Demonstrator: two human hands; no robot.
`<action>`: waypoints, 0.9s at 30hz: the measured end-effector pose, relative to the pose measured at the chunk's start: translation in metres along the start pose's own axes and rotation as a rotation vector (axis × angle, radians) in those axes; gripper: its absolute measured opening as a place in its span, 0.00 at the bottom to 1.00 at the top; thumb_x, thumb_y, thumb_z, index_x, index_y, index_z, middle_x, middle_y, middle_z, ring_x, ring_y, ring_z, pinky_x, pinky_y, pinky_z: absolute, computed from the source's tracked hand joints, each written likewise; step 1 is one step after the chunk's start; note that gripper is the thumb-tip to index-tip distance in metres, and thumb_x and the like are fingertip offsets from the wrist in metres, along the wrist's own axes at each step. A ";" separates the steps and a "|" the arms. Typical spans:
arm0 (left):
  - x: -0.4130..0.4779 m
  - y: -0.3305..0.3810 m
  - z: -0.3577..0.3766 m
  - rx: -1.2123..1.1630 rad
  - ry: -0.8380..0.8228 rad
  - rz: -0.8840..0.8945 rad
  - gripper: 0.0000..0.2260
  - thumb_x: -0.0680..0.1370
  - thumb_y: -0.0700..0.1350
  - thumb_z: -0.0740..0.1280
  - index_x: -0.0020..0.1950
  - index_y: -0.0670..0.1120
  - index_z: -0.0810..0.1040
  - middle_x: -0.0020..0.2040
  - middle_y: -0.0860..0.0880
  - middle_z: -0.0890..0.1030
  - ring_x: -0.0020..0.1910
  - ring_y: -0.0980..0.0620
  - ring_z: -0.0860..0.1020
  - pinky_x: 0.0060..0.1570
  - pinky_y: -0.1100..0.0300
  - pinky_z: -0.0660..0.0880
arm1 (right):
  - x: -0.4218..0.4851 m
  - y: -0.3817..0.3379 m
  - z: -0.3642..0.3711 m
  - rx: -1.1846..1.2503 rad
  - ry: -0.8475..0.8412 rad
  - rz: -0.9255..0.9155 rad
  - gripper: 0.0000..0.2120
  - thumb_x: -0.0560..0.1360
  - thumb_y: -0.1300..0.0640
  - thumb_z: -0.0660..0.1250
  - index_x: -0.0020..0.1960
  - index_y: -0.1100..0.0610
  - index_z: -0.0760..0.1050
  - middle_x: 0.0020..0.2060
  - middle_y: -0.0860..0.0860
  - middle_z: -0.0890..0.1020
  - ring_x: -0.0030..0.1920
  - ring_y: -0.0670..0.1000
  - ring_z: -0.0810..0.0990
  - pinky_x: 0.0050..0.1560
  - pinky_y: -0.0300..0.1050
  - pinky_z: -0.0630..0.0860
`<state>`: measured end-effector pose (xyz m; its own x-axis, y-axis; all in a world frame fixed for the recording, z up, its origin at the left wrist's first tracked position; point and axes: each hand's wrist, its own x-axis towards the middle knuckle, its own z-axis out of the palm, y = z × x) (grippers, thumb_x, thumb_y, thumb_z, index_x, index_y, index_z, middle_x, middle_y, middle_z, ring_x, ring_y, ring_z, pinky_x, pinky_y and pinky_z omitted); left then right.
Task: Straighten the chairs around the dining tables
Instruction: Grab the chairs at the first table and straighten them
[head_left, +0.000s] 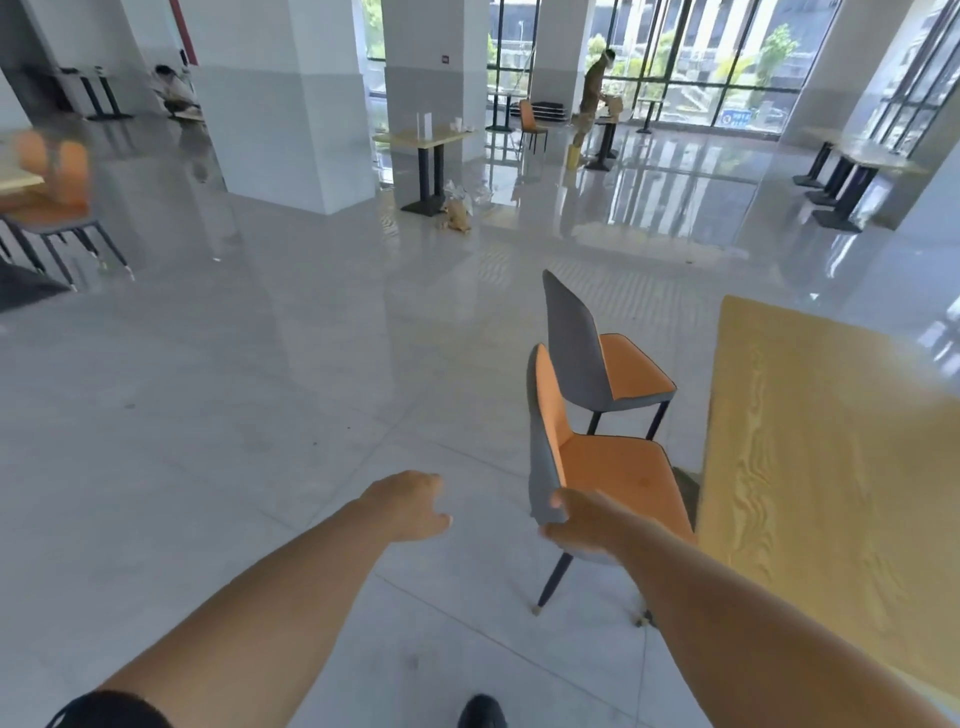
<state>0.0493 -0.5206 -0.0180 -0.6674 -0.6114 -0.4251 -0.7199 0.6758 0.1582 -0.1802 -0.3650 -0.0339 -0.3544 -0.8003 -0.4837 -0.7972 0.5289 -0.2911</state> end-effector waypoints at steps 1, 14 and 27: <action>0.016 -0.008 -0.007 0.003 -0.001 -0.005 0.30 0.79 0.61 0.63 0.76 0.46 0.64 0.75 0.44 0.68 0.70 0.43 0.71 0.65 0.50 0.71 | 0.021 -0.003 -0.008 -0.006 0.002 -0.009 0.31 0.77 0.39 0.65 0.74 0.53 0.66 0.68 0.55 0.75 0.64 0.57 0.75 0.60 0.52 0.75; 0.212 -0.085 -0.110 0.003 -0.035 -0.056 0.30 0.80 0.59 0.62 0.79 0.48 0.61 0.77 0.43 0.65 0.72 0.42 0.68 0.66 0.50 0.69 | 0.250 -0.047 -0.108 0.014 -0.047 -0.086 0.29 0.78 0.39 0.63 0.74 0.53 0.66 0.67 0.54 0.75 0.62 0.55 0.76 0.55 0.49 0.74; 0.395 -0.169 -0.176 0.036 -0.088 0.111 0.28 0.79 0.60 0.62 0.76 0.49 0.66 0.74 0.44 0.69 0.70 0.43 0.71 0.63 0.53 0.70 | 0.402 -0.074 -0.143 0.120 0.005 0.079 0.31 0.77 0.39 0.64 0.74 0.54 0.66 0.66 0.55 0.76 0.60 0.55 0.77 0.54 0.49 0.75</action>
<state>-0.1263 -0.9486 -0.0555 -0.7225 -0.4945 -0.4832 -0.6340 0.7526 0.1777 -0.3341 -0.7663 -0.0885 -0.4164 -0.7558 -0.5053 -0.7024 0.6203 -0.3491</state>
